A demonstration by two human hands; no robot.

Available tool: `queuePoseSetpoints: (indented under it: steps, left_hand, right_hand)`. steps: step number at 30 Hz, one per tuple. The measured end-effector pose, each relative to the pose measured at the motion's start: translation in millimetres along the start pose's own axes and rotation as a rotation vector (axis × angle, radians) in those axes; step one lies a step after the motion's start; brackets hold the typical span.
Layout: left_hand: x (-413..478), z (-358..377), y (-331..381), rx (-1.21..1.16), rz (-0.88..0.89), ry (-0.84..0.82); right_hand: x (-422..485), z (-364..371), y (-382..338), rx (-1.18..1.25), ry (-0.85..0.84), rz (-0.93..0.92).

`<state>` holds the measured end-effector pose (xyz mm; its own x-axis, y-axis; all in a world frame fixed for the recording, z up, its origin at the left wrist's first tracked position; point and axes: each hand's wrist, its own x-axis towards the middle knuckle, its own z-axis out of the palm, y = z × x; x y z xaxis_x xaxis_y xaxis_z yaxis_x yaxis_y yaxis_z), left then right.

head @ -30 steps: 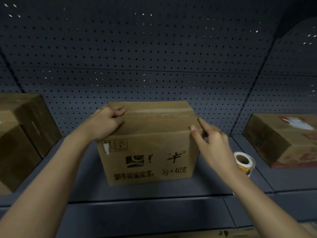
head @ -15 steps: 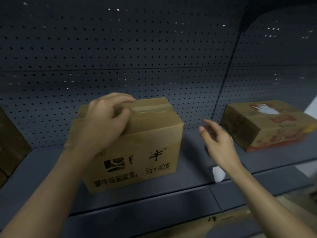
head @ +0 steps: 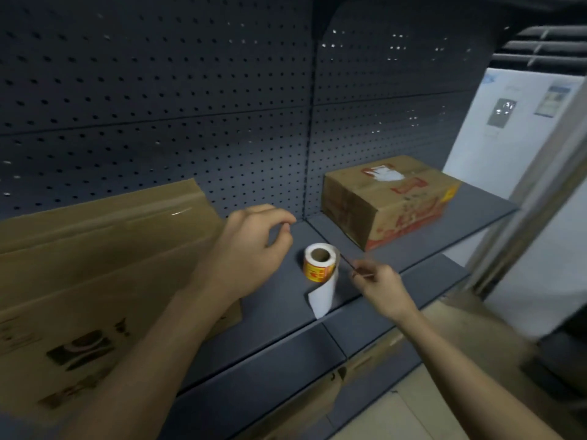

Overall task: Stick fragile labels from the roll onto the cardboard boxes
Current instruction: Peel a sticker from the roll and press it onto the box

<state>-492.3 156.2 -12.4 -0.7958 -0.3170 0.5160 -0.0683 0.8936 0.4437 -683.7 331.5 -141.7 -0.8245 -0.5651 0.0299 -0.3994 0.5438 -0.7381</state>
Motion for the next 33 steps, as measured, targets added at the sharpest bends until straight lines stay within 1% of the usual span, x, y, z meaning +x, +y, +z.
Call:
queuePoseSetpoints:
  steps: [2,4,8,10,13,15,17,19,21,23,29,33]
  left_hand:
    - [6,19,5,-0.023,0.010,-0.030]
    - [10,39,7,-0.051,-0.017,-0.091]
    - [12,87,1,-0.088,-0.144,-0.225]
    - [10,115,-1,-0.021,-0.211,-0.288]
    - [6,154,-2,0.138,-0.282,-0.288]
    - [5,174,-3,0.203,-0.351,-0.298]
    - [4,186,-3,0.253,-0.383,-0.329]
    - [4,192,-6,0.226,-0.401,-0.345]
    - [2,193,-12,0.096,-0.414,-0.348]
    - [-2,189,-18,0.024,-0.447,-0.358]
    - [-18,174,-38,-0.034,-0.514,-0.395]
    - [-27,165,-51,-0.013,-0.546,-0.365]
  right_hand:
    - [0,-1,10,-0.014,-0.010,0.020]
    - [-1,-2,18,-0.025,-0.026,0.032]
    - [-4,-3,29,-0.045,-0.043,0.027]
    - [-5,-4,34,-0.044,-0.047,0.027]
    - [-5,-2,40,-0.049,-0.063,0.014]
    - [-5,0,41,-0.049,-0.075,0.007]
    - [-5,3,43,-0.050,-0.087,0.001]
    - [-4,5,45,-0.029,-0.095,0.000]
    - [-2,7,46,-0.009,-0.098,-0.004]
    - [-1,9,47,0.010,-0.098,-0.009]
    - [3,18,40,0.074,-0.100,-0.041]
    - [6,27,34,0.103,-0.100,-0.064]
